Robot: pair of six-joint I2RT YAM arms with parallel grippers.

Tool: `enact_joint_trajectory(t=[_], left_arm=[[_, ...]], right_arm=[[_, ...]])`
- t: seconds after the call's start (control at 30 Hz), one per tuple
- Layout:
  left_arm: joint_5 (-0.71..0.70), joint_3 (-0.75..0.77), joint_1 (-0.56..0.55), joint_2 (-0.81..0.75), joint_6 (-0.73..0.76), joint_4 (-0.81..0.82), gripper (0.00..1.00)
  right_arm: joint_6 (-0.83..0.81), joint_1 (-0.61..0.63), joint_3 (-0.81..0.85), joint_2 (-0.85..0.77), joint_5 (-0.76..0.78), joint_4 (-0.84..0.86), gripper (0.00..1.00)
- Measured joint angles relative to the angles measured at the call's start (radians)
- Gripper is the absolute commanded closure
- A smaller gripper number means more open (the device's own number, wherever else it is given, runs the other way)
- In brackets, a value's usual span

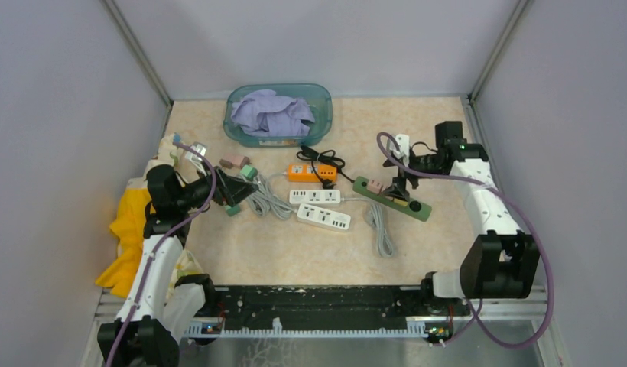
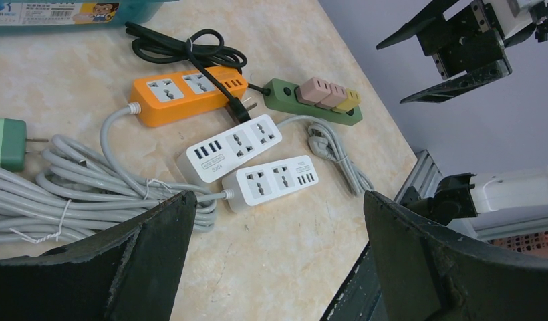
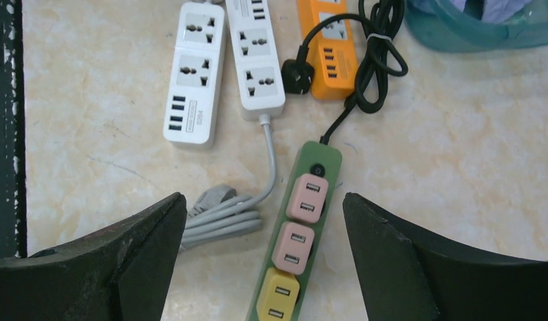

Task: Pull the plug off the socket
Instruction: Remove the plug from the socket.

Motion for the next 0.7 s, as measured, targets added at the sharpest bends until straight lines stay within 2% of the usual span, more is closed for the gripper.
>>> enact_joint_trajectory(t=[0.1,0.27,0.47,0.7], left_arm=[[0.004,0.0,0.0,0.0,-0.001,0.006,0.0],[0.008,-0.001,0.0,0.0,-0.006,0.009,0.0],[0.013,-0.006,0.0,0.0,-0.011,0.015,0.0],[0.015,-0.006,0.002,0.0,-0.012,0.017,0.0]], right_arm=[[0.005,0.021,0.023,0.01,-0.023,-0.001,0.16],[0.106,0.061,0.003,0.034,-0.003,0.12,0.18],[0.261,0.109,-0.071,0.092,0.148,0.294,0.26],[0.351,0.16,-0.071,0.186,0.331,0.381,0.34]])
